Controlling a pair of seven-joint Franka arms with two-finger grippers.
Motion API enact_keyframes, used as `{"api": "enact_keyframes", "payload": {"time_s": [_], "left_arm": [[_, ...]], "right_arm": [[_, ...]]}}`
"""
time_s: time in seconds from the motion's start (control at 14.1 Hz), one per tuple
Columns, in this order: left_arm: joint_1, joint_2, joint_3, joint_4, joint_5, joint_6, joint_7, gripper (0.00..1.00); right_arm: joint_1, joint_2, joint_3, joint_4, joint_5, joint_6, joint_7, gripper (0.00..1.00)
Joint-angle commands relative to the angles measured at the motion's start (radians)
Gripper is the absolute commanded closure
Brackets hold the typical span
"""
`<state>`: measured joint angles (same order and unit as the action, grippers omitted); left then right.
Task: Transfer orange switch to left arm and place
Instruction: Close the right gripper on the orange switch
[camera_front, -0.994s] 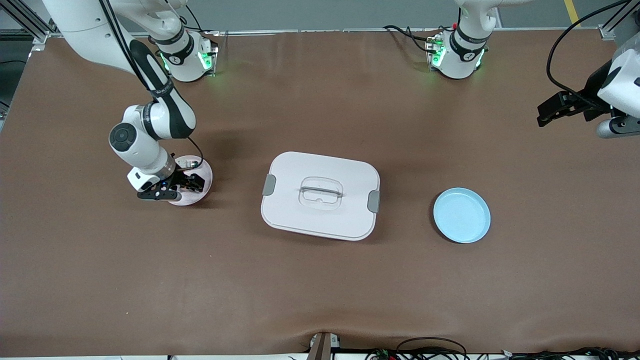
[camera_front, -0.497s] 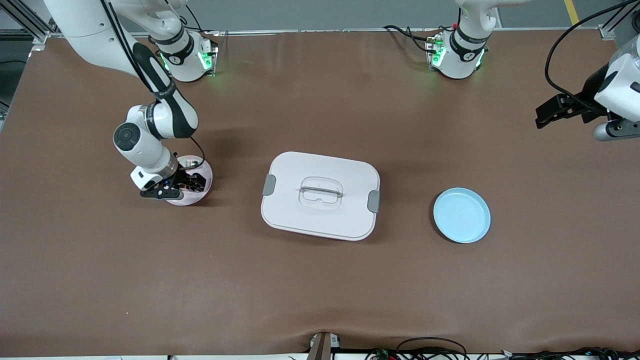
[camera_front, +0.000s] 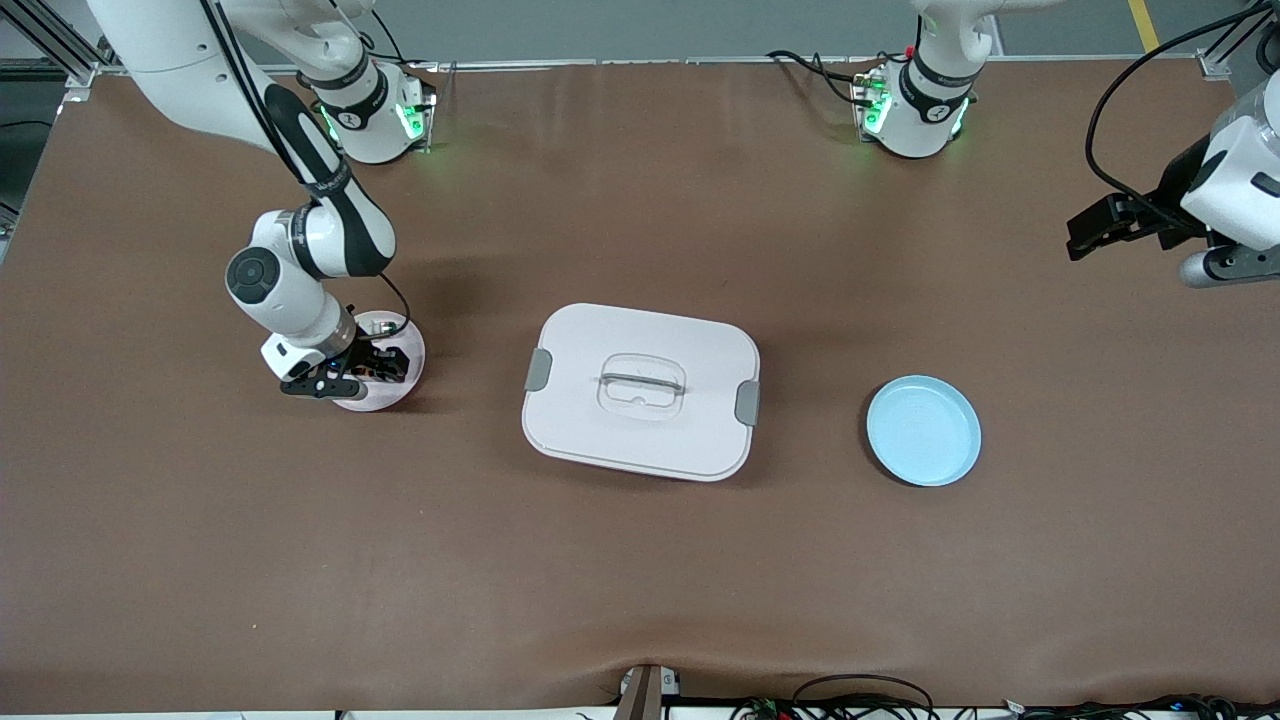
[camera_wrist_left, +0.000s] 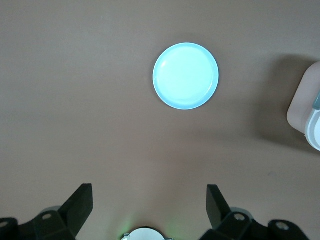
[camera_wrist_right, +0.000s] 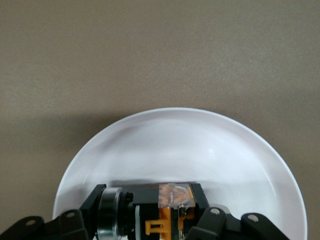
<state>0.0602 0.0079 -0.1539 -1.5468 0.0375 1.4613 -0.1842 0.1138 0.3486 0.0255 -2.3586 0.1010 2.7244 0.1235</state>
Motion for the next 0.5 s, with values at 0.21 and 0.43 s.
{"api": "enact_keyframes", "payload": {"time_s": [0.21,0.43], "left_arm": [[0.001,0.01,-0.001,0.001,0.001,0.016,0.019,0.0],[0.001,0.014,-0.001,0.002,0.001,0.016,0.02,0.0]], "right_arm": [[0.059,-0.117,0.028,0.263,0.042,-0.518,0.259,1.0],[0.127,-0.115,0.028,0.447,0.077,-0.74,0.419,1.0]]}}
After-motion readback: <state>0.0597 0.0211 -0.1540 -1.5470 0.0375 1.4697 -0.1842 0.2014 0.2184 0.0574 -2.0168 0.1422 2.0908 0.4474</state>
